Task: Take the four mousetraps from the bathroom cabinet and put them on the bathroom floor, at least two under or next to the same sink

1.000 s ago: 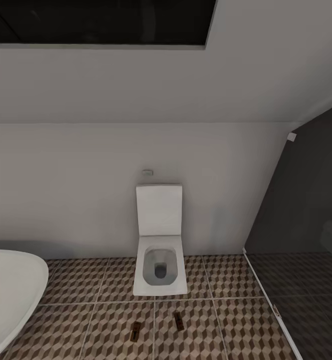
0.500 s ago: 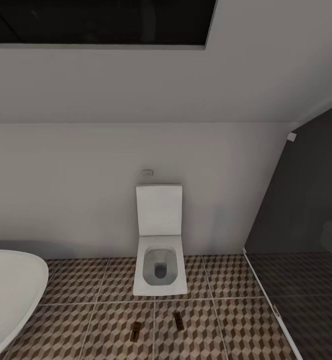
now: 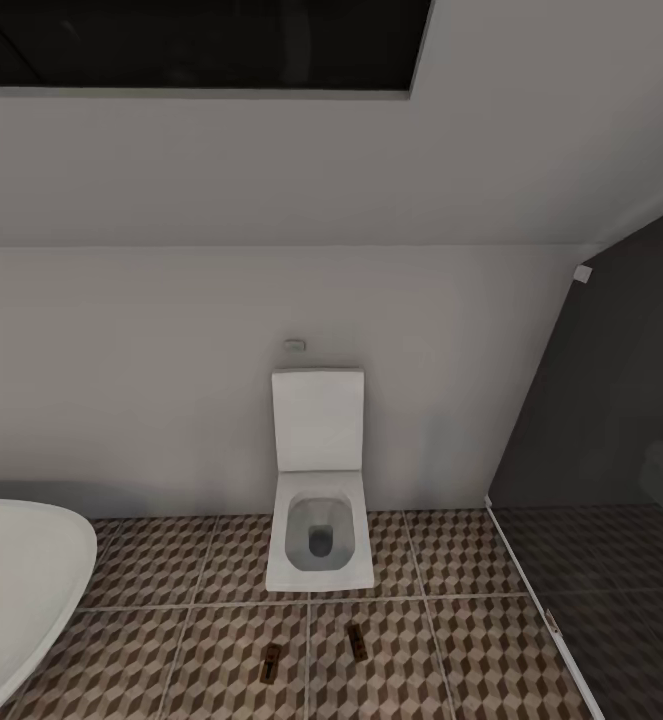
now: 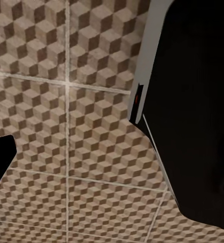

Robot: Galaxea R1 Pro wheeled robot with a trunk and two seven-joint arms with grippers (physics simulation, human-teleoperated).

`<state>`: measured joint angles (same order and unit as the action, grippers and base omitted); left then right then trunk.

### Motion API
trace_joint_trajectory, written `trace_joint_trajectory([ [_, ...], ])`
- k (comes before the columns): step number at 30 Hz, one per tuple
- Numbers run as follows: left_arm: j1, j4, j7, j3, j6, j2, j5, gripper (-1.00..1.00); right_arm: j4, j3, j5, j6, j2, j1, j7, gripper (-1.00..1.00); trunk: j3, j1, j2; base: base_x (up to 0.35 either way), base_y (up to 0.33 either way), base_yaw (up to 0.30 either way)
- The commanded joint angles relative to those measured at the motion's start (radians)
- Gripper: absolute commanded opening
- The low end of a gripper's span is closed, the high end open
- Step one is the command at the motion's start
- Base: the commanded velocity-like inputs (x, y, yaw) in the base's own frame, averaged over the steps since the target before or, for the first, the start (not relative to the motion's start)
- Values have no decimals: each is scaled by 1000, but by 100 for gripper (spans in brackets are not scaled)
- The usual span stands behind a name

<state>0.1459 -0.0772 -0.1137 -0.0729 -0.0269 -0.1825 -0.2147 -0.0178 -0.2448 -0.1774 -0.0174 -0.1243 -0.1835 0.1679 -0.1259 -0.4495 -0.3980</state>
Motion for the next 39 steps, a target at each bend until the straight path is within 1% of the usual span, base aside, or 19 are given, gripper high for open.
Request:
trace_joint_trajectory([
  [1,1,-2,-5,-8,-2,4,-11,100,-1,-8,-10,-1,0,-1,4,100,-2,-1,-2,0,0,0],
  [2,1,-1,-4,-8,-1,11,-10,100,-2,-8,-10,-1,1,-1,4,100,-2,-1,-2,0,0,0],
  [6,1,0,-2,-8,-1,24,-10,100,-3,-6,-10,0,1,-1,1,100,-2,-1,-2,0,0,0],
  [9,1,0,-2,-8,0,27,-9,100,-4,-6,-10,1,2,-1,0,100,-2,-1,-2,0,0,0],
  [13,1,0,-1,-8,0,38,-9,100,-5,-7,-10,3,6,-1,-1,100,-2,-1,-2,0,0,0],
  [19,1,3,-1,-8,9,45,-7,100,-5,-7,-10,3,7,-1,-1,100,-2,-1,-2,0,0,0],
  [24,1,7,-1,-6,45,54,-6,100,-5,-7,-9,5,7,-1,-1,100,-2,-1,-2,0,0,0],
  [28,1,5,-1,-7,103,63,-6,100,-5,-7,-9,6,7,-1,-1,100,-2,-1,-2,0,0,0],
  [34,1,6,-1,-7,127,66,-6,100,-16,-7,-10,8,10,-1,-1,100,-2,-1,-2,0,0,0],
  [39,1,5,-1,-8,130,66,-6,100,-27,-6,-11,37,31,-1,-1,100,-2,-1,-2,0,0,0],
])
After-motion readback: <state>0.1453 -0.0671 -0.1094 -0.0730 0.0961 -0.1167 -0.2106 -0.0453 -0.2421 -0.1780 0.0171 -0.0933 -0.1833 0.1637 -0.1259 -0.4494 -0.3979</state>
